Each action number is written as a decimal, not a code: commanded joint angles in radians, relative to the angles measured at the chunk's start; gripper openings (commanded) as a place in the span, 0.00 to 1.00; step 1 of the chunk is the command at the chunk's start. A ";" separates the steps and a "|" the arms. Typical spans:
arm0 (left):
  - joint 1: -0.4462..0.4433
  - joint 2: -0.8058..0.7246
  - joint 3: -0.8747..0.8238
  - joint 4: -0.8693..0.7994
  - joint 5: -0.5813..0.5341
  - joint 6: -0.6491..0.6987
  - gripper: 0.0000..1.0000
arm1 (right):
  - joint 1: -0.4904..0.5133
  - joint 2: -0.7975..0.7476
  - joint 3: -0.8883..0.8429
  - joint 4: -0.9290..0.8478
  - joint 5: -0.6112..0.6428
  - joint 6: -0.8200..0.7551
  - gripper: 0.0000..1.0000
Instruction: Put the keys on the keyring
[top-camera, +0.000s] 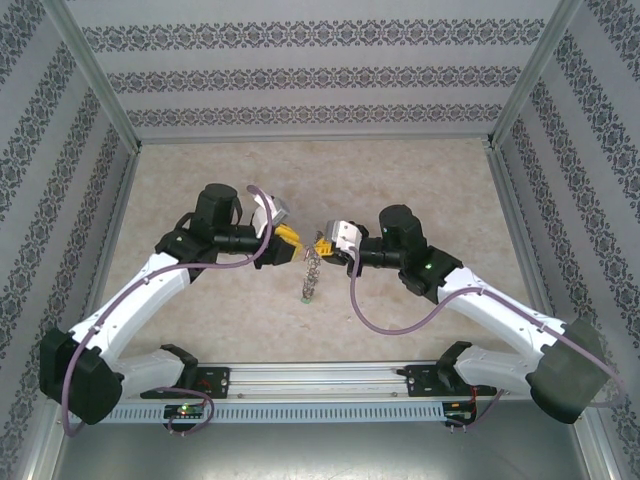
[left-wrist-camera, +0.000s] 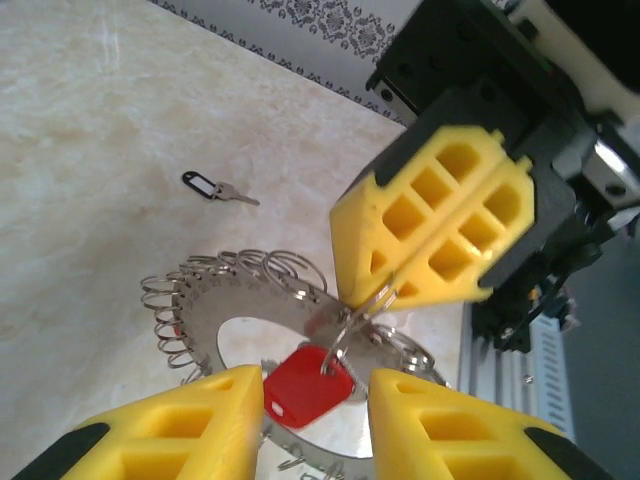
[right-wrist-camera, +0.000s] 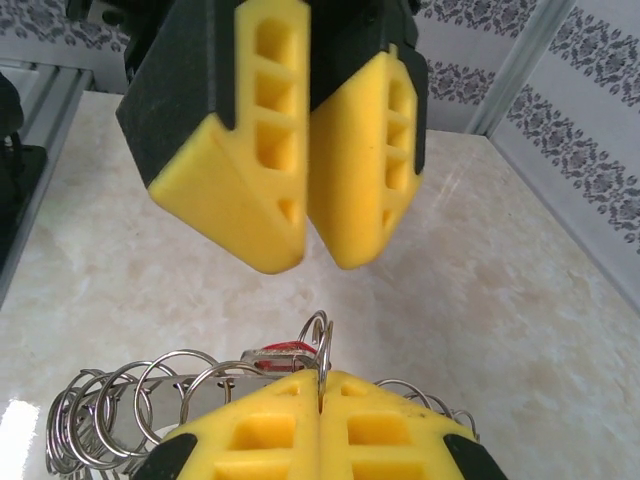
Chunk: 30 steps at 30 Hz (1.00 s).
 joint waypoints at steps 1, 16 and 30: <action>0.008 -0.078 -0.059 0.133 -0.058 0.145 0.34 | -0.024 0.017 0.023 0.054 -0.140 0.032 0.00; 0.008 0.056 0.010 0.124 0.155 0.353 0.39 | -0.051 0.100 0.074 0.044 -0.251 0.000 0.00; 0.008 0.117 0.064 -0.026 0.175 0.451 0.36 | -0.054 0.108 0.091 0.050 -0.254 0.015 0.00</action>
